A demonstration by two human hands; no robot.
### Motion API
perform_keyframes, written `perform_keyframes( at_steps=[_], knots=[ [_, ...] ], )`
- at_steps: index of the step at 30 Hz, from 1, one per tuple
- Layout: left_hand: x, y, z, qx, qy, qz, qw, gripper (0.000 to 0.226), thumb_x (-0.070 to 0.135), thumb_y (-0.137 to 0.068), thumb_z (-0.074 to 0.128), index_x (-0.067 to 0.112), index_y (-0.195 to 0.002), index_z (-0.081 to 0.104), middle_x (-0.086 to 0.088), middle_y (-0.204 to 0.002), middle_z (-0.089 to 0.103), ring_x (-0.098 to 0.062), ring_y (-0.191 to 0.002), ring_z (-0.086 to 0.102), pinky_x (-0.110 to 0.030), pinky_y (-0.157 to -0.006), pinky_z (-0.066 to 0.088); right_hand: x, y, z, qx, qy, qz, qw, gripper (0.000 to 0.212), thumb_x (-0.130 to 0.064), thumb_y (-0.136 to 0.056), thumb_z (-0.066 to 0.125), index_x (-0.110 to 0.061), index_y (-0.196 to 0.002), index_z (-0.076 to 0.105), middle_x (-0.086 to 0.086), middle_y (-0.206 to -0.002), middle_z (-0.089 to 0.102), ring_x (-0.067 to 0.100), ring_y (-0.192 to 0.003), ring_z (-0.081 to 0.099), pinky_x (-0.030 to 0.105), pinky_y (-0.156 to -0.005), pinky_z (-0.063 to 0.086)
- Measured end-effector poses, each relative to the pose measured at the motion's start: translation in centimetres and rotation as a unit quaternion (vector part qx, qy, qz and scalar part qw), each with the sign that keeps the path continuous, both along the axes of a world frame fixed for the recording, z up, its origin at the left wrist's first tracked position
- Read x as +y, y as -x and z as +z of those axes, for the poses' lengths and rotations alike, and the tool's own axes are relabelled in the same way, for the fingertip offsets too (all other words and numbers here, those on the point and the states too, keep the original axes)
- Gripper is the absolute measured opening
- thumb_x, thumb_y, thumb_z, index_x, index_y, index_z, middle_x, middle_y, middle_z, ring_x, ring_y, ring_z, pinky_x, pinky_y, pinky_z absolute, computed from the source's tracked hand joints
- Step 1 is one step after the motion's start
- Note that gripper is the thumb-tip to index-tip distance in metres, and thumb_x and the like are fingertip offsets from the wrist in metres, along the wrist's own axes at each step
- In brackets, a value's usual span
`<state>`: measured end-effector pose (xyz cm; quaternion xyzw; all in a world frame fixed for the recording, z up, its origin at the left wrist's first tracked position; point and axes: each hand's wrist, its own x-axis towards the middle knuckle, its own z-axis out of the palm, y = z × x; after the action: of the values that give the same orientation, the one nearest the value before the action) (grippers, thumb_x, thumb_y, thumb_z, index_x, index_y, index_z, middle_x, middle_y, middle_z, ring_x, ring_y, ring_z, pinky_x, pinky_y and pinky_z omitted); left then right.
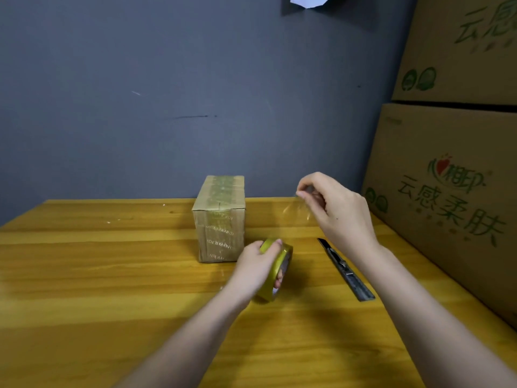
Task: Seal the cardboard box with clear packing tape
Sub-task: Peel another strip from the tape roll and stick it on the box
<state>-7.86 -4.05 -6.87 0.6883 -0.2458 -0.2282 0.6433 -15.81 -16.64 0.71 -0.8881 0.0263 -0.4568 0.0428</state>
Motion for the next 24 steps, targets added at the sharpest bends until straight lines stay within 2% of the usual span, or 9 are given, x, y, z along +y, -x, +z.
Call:
perform_keyframes(
  at_steps=[3,7,9,11,13,15,17,20,24],
  knots=[
    [-0.3,0.3,0.0,0.036,0.020,0.011,0.999,0.027,0.029,-0.096,0.049,0.009,-0.078,0.054,-0.010,-0.050,0.053,-0.013,-0.031,0.048,-0.018,-0.036,0.043,0.5,0.0,0.0,-0.004,0.066,0.019,0.998,0.010,-0.028,-0.095,0.050,-0.021,-0.096,0.058,-0.007,-0.086,0.063,0.013,-0.065,0.059,0.034,-0.048,0.051],
    [-0.3,0.4,-0.7,-0.027,0.018,0.043,0.999,0.025,0.032,-0.095,0.049,0.012,-0.082,0.055,-0.005,-0.059,0.057,-0.007,-0.037,0.054,-0.016,-0.041,0.045,0.6,-0.2,0.6,0.012,0.010,0.033,0.999,0.009,-0.031,-0.093,0.052,-0.024,-0.093,0.058,-0.015,-0.080,0.056,0.006,-0.065,0.053,0.025,-0.054,0.048],
    [-0.1,0.2,-1.3,-0.115,-0.042,0.064,0.990,0.028,0.040,-0.094,0.048,0.017,-0.080,0.051,-0.003,-0.071,0.060,-0.005,-0.058,0.062,-0.017,-0.057,0.048,0.0,-0.4,1.3,0.037,-0.033,0.033,0.998,0.005,-0.032,-0.091,0.055,-0.027,-0.092,0.057,-0.015,-0.075,0.054,0.005,-0.064,0.051,0.020,-0.056,0.044],
    [0.1,0.1,-1.4,-0.158,-0.115,0.052,0.979,0.036,0.055,-0.091,0.042,0.020,-0.083,0.048,-0.011,-0.091,0.064,-0.025,-0.089,0.062,-0.034,-0.076,0.046,-0.4,-0.7,1.8,0.072,-0.027,0.037,0.996,0.006,-0.034,-0.091,0.055,-0.028,-0.093,0.056,-0.014,-0.074,0.054,0.003,-0.066,0.052,0.019,-0.058,0.042],
    [0.5,0.2,-0.4,-0.242,-0.227,0.049,0.942,0.048,0.066,-0.087,0.031,0.022,-0.092,0.050,-0.009,-0.101,0.065,-0.032,-0.098,0.060,-0.038,-0.080,0.046,-0.5,-0.8,2.2,0.094,0.000,0.040,0.995,0.007,-0.036,-0.091,0.054,-0.030,-0.094,0.055,-0.012,-0.076,0.057,0.006,-0.067,0.053,0.024,-0.059,0.047],
    [1.0,-0.1,1.0,-0.376,-0.319,0.090,0.865,0.058,0.070,-0.085,0.027,0.022,-0.110,0.049,-0.005,-0.110,0.063,-0.030,-0.101,0.061,-0.037,-0.078,0.048,-0.4,-0.8,2.6,0.107,0.028,0.039,0.993,0.008,-0.037,-0.091,0.053,-0.030,-0.095,0.054,-0.010,-0.079,0.059,0.009,-0.070,0.055,0.031,-0.061,0.052],
    [1.2,-0.5,2.6,-0.433,-0.249,0.123,0.858,0.054,0.064,-0.086,0.039,0.021,-0.118,0.046,-0.002,-0.118,0.058,-0.022,-0.106,0.059,-0.037,-0.083,0.051,-0.3,-0.7,2.8,0.113,0.050,0.039,0.992,0.009,-0.037,-0.092,0.053,-0.029,-0.097,0.054,-0.008,-0.078,0.059,0.012,-0.069,0.055,0.033,-0.061,0.052],
    [0.9,-1.4,4.8,-0.363,-0.009,0.058,0.930,0.027,0.035,-0.084,0.064,0.027,-0.106,0.052,-0.001,-0.114,0.058,-0.014,-0.101,0.061,-0.040,-0.090,0.052,-0.2,-0.8,3.1,0.116,0.069,0.041,0.990,0.013,-0.038,-0.092,0.052,-0.028,-0.099,0.055,-0.008,-0.077,0.057,0.012,-0.068,0.053,0.032,-0.059,0.050],
    [0.5,-2.0,6.7,-0.287,0.093,0.037,0.953,0.017,0.025,-0.078,0.068,0.036,-0.083,0.056,-0.008,-0.103,0.063,-0.026,-0.079,0.069,-0.042,-0.079,0.055,-0.2,-0.9,3.4,0.117,0.100,0.041,0.987,0.015,-0.038,-0.093,0.050,-0.027,-0.101,0.056,-0.010,-0.078,0.057,0.011,-0.068,0.055,0.031,-0.057,0.051]
  ],
)
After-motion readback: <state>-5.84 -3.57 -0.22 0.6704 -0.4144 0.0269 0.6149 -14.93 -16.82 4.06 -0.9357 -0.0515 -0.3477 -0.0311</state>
